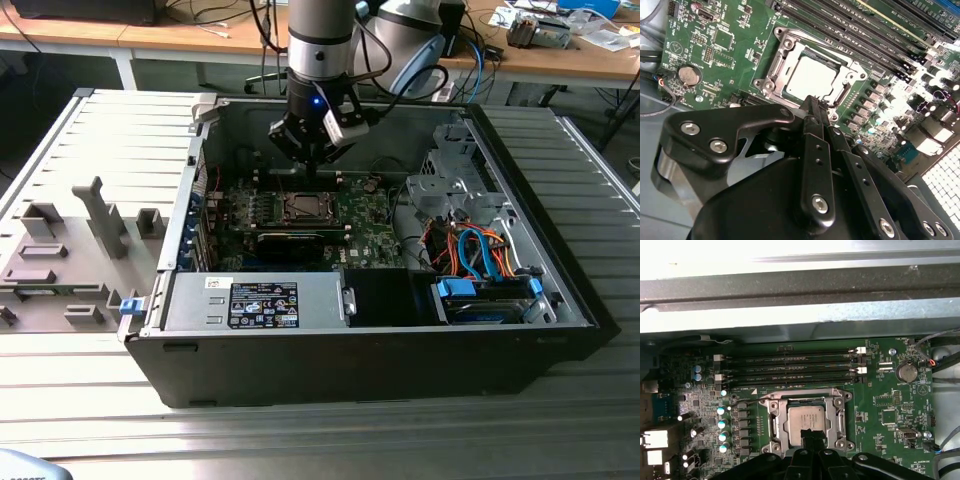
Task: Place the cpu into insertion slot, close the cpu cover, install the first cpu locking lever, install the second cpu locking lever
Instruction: 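Install the first cpu locking lever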
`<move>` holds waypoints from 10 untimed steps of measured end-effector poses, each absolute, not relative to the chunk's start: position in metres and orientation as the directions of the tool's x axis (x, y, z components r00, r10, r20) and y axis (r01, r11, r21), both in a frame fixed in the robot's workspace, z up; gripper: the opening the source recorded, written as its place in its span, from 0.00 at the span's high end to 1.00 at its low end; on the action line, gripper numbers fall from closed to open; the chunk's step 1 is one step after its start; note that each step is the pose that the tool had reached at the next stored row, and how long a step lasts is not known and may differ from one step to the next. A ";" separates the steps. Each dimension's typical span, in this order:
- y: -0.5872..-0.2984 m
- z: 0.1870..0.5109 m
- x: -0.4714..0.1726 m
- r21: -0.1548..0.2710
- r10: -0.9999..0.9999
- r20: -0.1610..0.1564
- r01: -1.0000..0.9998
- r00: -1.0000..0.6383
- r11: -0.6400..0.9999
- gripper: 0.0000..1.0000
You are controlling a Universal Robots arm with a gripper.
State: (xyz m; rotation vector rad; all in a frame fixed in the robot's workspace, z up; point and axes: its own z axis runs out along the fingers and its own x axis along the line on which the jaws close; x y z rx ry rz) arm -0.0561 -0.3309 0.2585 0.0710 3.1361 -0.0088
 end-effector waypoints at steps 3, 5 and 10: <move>-0.331 0.259 -0.058 -0.006 0.045 -0.005 0.045 -0.999 0.999 0.89; -0.331 0.259 -0.059 -0.006 0.045 -0.005 0.045 -0.999 0.999 0.89; -0.331 0.259 -0.061 -0.006 0.045 -0.005 0.045 -0.999 0.999 0.89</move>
